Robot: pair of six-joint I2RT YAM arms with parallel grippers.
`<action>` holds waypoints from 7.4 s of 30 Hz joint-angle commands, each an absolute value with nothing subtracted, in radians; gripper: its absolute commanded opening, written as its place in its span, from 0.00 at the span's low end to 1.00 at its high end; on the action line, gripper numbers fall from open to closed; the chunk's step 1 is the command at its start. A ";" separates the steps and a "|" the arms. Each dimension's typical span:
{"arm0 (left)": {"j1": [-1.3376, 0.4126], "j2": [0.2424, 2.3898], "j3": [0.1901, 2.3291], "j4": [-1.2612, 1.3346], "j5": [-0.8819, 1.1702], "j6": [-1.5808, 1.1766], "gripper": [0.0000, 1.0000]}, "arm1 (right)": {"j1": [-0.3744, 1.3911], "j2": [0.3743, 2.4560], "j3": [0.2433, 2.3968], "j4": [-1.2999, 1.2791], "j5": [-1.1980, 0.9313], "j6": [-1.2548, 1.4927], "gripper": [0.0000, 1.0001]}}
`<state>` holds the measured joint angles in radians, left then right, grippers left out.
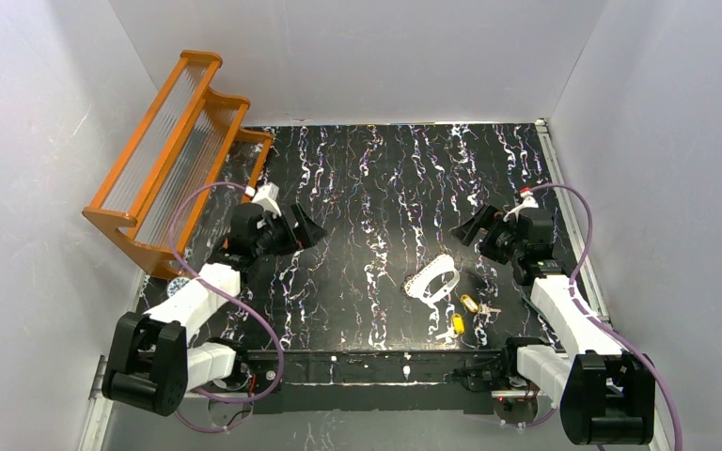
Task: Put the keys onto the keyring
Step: Move the keyring to the center of the board, then pick up the keyring from the center of the board.
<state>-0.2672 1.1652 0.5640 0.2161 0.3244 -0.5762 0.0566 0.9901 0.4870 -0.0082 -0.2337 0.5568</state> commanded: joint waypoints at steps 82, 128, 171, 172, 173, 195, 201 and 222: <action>-0.620 1.386 0.365 0.682 0.201 -0.915 0.81 | 0.318 1.472 0.592 -0.081 -0.560 0.536 0.80; -0.662 1.395 0.449 0.555 0.235 -0.762 0.69 | 0.409 1.727 0.931 -0.199 -0.532 0.378 0.69; -0.690 1.314 0.328 0.621 0.295 -0.768 0.65 | 0.596 1.578 0.670 -0.064 -0.672 0.500 0.39; -0.691 1.312 0.329 0.621 0.291 -0.768 0.65 | 0.600 1.581 0.673 -0.061 -0.673 0.501 0.39; -0.692 1.311 0.328 0.621 0.290 -0.769 0.65 | 0.604 1.583 0.676 -0.058 -0.676 0.504 0.38; -0.692 1.295 0.331 0.620 0.273 -0.754 0.65 | 0.663 1.625 0.702 -0.040 -0.636 0.487 0.22; -0.692 1.286 0.337 0.610 0.268 -0.741 0.65 | 0.677 1.639 0.739 -0.073 -0.589 0.463 0.22; -0.693 1.209 0.387 0.484 0.236 -0.626 0.66 | 0.710 1.599 0.875 -0.275 -0.431 0.306 0.01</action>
<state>-0.6895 1.2503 0.3470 0.5323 0.2562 -0.6823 0.7082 1.6405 0.8196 -0.2142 -0.4637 0.3809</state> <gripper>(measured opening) 0.654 0.032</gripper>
